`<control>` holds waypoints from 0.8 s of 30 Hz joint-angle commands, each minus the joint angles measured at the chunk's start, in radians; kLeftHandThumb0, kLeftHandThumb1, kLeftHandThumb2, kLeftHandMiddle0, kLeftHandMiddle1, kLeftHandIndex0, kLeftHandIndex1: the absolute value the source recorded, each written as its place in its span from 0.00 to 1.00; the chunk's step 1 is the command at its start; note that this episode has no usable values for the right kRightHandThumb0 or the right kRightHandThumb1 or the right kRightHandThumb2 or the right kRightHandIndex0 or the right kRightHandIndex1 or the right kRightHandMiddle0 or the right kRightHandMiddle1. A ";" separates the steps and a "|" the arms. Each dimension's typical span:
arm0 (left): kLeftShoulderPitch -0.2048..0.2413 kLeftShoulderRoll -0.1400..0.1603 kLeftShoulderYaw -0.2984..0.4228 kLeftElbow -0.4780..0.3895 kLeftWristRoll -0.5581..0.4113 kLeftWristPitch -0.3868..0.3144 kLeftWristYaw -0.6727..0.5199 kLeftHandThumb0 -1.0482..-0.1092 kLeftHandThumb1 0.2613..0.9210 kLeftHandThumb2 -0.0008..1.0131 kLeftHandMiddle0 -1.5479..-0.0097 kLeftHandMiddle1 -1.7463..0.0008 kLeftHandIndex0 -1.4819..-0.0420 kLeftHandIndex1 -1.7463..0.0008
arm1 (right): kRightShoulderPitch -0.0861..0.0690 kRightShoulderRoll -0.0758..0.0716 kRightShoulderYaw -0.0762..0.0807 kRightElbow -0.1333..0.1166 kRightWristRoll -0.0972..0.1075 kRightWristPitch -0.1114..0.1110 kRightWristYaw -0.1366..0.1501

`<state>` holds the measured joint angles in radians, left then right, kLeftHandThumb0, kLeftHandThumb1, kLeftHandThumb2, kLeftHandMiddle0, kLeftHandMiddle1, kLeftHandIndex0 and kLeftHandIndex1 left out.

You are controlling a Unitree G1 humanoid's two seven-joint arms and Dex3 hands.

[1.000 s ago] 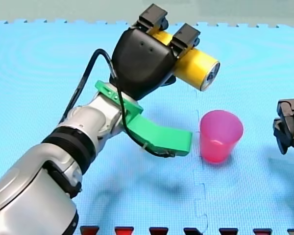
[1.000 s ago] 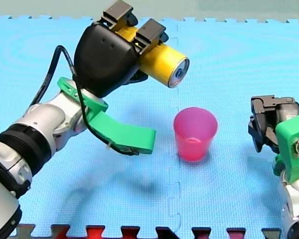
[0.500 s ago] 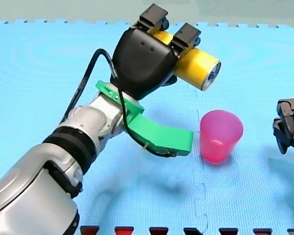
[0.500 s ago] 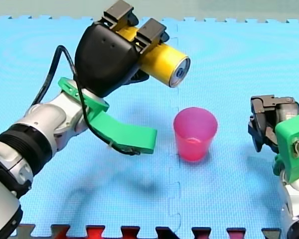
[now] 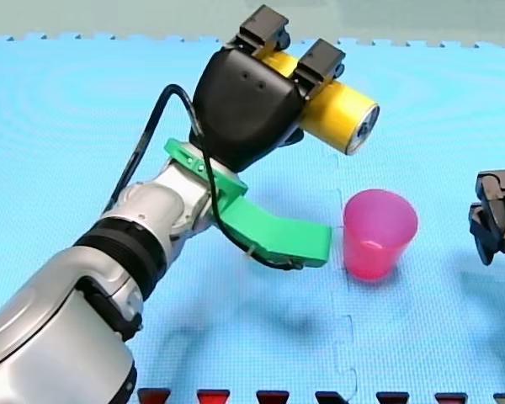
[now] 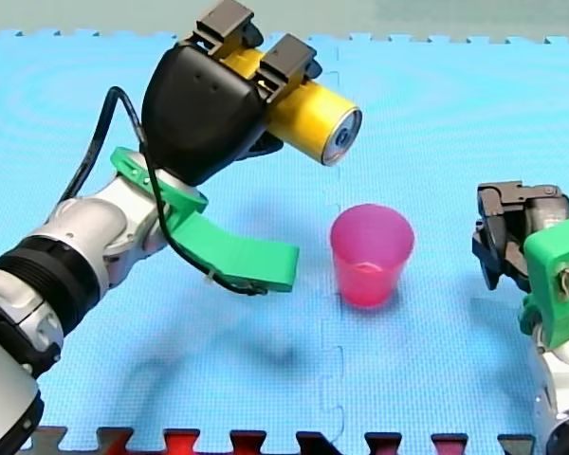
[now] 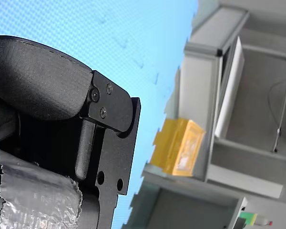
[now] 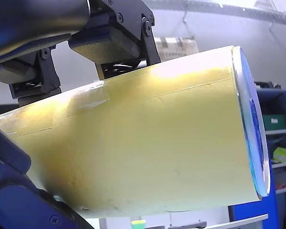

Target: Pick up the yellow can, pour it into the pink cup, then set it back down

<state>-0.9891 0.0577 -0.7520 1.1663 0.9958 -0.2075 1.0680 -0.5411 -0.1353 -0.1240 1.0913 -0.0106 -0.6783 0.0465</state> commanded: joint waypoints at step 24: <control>0.033 0.016 0.062 0.017 -0.081 -0.058 0.050 0.75 0.94 0.00 0.46 0.00 0.58 0.18 | 0.009 -0.007 0.003 -0.006 -0.007 -0.009 -0.014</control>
<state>-0.9641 0.0652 -0.7108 1.1771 0.9366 -0.2454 1.0999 -0.5337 -0.1369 -0.1211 1.0871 -0.0180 -0.6864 0.0348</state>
